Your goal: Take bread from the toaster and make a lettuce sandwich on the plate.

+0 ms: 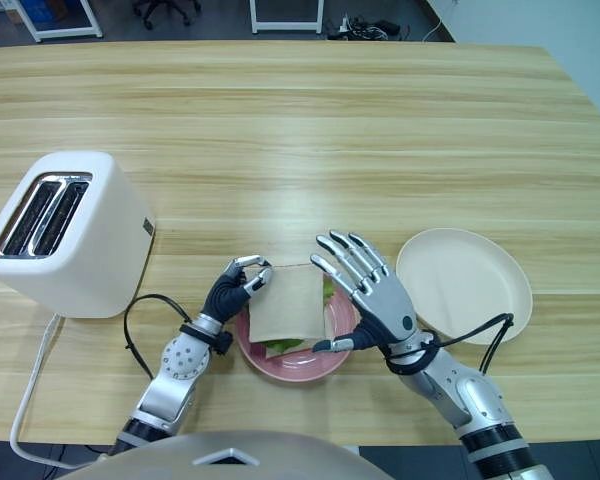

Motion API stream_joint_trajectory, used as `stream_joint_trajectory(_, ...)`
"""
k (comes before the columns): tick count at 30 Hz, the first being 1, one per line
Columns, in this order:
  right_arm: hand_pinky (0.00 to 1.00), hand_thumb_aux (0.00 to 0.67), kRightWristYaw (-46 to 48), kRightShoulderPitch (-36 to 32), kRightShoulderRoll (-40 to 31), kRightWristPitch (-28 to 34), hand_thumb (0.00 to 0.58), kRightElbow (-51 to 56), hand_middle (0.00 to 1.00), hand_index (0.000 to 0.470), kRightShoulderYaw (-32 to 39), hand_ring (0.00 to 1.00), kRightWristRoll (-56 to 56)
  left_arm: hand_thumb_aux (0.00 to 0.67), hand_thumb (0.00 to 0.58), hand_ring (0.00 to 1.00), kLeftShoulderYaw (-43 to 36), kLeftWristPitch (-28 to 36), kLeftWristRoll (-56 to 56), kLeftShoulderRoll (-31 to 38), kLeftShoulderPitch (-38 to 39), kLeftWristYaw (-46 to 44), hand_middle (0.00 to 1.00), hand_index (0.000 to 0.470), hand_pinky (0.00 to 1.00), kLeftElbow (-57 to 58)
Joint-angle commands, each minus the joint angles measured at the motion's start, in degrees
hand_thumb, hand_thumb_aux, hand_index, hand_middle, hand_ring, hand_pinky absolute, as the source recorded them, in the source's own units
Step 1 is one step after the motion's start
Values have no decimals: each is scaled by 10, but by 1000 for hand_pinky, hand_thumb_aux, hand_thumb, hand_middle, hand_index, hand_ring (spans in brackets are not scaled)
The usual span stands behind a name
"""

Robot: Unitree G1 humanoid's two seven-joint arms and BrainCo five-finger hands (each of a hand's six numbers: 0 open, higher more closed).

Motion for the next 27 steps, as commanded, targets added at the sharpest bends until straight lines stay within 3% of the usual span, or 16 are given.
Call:
stream_joint_trajectory(1, 0, 0, 25, 6, -8, -18, 0, 3, 0, 0, 11, 0, 1, 670, 580, 1000, 0, -36, 59, 6, -18, 38, 1000, 470, 1000, 55)
stream_joint_trajectory(6, 0, 0, 69, 12, -11, -48, 0, 7, 0, 0, 29, 0, 16, 670, 580, 1000, -5, -66, 108, 9, -35, 76, 1000, 470, 1000, 117)
stream_joint_trajectory(12, 0, 0, 185, 27, -28, -83, 0, 42, 0, 0, 68, 0, 71, 670, 580, 1000, -2, -92, 148, 10, -52, 116, 1000, 470, 1000, 149)
stream_joint_trajectory(19, 0, 0, 266, 31, -33, -82, 0, 83, 0, 0, 86, 0, 88, 670, 580, 1000, -2, -102, 164, 10, -59, 131, 1000, 470, 1000, 160)
stream_joint_trajectory(26, 0, 0, 302, 14, -22, -34, 0, 147, 0, 0, 93, 0, 80, 670, 580, 1000, -14, -130, 238, 28, -53, 176, 1000, 470, 1000, 112)
stream_joint_trajectory(27, 0, 0, 305, 13, -24, -32, 0, 152, 0, 0, 93, 0, 80, 568, 566, 965, -15, -135, 273, 37, -54, 201, 965, 398, 965, 94)
